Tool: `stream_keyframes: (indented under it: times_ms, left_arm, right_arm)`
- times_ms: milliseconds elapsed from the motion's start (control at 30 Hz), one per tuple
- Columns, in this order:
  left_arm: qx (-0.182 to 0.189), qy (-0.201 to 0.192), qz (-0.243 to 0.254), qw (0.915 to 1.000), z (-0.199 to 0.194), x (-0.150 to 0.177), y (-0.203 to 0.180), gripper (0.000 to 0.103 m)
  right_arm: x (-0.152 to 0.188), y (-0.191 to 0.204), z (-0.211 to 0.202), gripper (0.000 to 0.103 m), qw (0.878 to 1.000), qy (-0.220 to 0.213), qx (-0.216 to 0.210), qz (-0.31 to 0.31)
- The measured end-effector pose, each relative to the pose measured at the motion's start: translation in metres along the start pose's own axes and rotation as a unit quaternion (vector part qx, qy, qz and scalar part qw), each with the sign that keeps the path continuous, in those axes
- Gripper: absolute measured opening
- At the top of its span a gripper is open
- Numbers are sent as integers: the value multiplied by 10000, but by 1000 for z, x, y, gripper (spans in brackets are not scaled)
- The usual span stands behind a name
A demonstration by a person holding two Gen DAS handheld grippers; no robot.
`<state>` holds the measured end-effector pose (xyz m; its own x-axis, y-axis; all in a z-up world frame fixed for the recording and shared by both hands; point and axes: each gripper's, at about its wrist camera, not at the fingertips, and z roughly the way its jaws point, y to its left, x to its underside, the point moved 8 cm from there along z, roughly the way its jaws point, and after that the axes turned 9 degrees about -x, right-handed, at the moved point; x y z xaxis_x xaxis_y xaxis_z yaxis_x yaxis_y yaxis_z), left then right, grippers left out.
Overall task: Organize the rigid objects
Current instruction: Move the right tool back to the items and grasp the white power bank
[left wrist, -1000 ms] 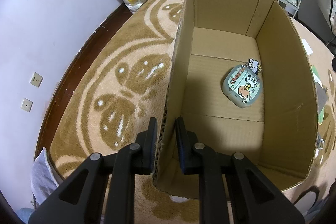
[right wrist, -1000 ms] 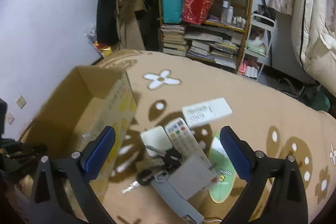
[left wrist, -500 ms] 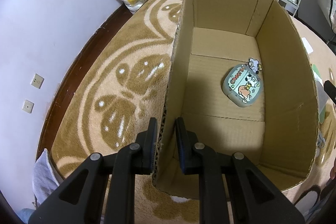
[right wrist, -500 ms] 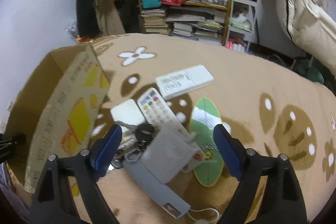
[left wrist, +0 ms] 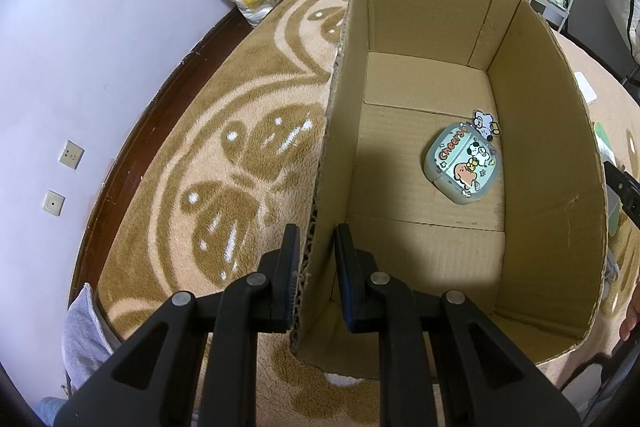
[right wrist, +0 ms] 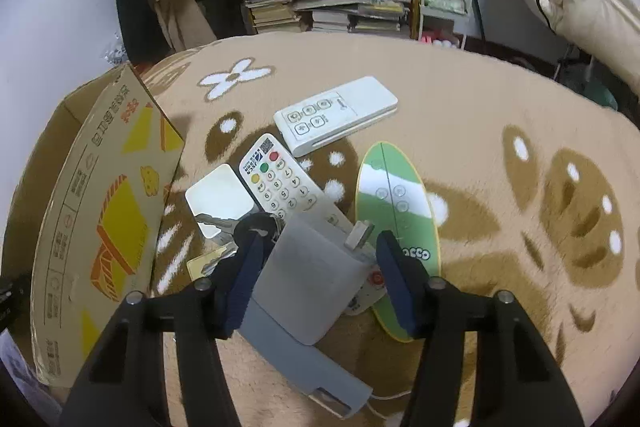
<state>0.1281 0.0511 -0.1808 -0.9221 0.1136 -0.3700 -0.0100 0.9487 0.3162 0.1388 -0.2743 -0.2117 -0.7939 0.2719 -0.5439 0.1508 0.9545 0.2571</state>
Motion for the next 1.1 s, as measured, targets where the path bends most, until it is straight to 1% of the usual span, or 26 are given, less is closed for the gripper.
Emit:
stream_keyframes:
  times_ms: [233, 333, 433, 567, 700, 867, 1100]
  left_arm:
    - [-13, -2, 9, 10000, 0, 0, 0, 17]
    - [-21, -6, 15, 10000, 0, 0, 1, 17]
    - [-34, -10, 25, 10000, 0, 0, 1, 17]
    - [-41, -15, 34, 10000, -1, 0, 1, 18]
    - [-43, -17, 35, 10000, -1, 0, 1, 18]
    - [-65, -32, 60, 10000, 0, 0, 1, 18]
    - [-59, -30, 52, 10000, 0, 0, 0, 18]
  right_arm:
    - [2, -7, 11, 63, 9996, 117, -39, 267]
    - [1, -10, 13, 63, 9989, 82, -19, 466]
    - [1, -12, 15, 64, 9981, 109, 62, 602]
    - [1, -11, 16, 64, 9978, 206, 175, 603]
    - [6, -12, 14, 63, 9958, 346, 235, 812]
    - [7, -11, 10, 63, 9965, 297, 252, 737]
    - [6, -8, 4, 62, 9975, 272, 504, 414]
